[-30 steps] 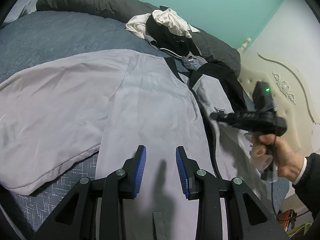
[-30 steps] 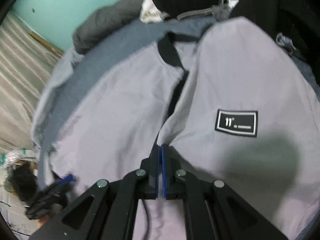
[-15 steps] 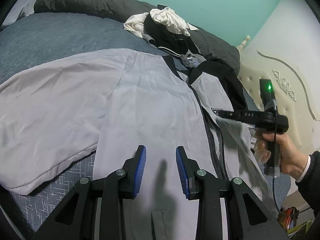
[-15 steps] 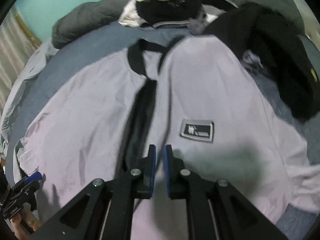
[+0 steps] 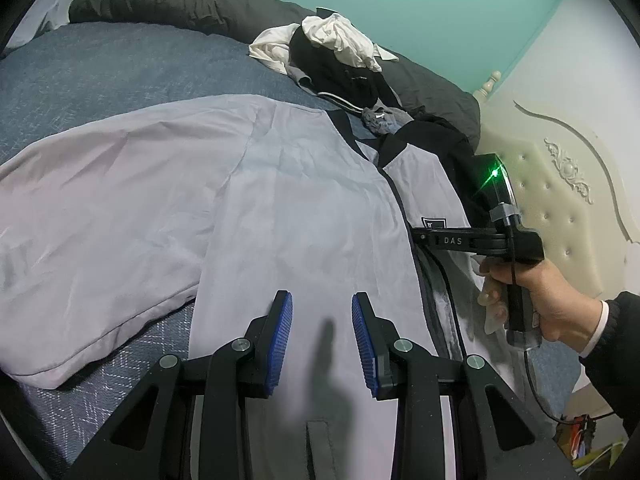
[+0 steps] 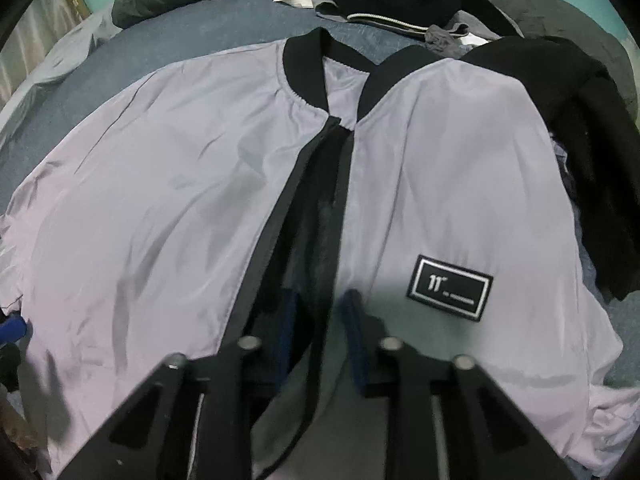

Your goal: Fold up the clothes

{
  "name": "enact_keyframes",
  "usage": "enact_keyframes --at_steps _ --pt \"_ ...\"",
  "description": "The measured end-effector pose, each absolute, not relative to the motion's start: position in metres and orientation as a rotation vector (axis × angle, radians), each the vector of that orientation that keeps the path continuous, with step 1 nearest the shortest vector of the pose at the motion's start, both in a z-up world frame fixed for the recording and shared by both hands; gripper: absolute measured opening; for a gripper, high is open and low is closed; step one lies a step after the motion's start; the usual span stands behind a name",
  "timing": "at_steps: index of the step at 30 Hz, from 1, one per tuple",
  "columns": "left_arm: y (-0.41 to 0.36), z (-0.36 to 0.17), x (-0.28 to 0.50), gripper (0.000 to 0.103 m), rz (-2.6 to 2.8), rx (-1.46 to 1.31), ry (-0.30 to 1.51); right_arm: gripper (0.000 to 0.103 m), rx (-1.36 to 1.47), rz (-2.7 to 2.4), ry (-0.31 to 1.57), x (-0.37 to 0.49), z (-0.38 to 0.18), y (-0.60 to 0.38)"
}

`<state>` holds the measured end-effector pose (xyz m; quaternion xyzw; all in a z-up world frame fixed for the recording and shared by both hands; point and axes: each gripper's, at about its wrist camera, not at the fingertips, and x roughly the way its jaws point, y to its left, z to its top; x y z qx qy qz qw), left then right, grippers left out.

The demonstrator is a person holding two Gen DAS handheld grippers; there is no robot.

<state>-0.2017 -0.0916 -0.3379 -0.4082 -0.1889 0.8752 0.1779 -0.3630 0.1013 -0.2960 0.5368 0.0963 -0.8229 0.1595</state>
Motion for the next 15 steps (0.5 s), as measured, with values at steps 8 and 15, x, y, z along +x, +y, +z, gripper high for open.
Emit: enact_keyframes --at_steps 8,15 --pt "-0.093 -0.338 -0.202 0.034 2.476 -1.152 -0.539 0.002 1.430 -2.287 -0.049 -0.361 -0.278 0.106" --pt "-0.094 -0.338 -0.201 0.034 2.482 -1.152 -0.547 0.002 1.515 -2.292 -0.034 -0.372 -0.296 0.089"
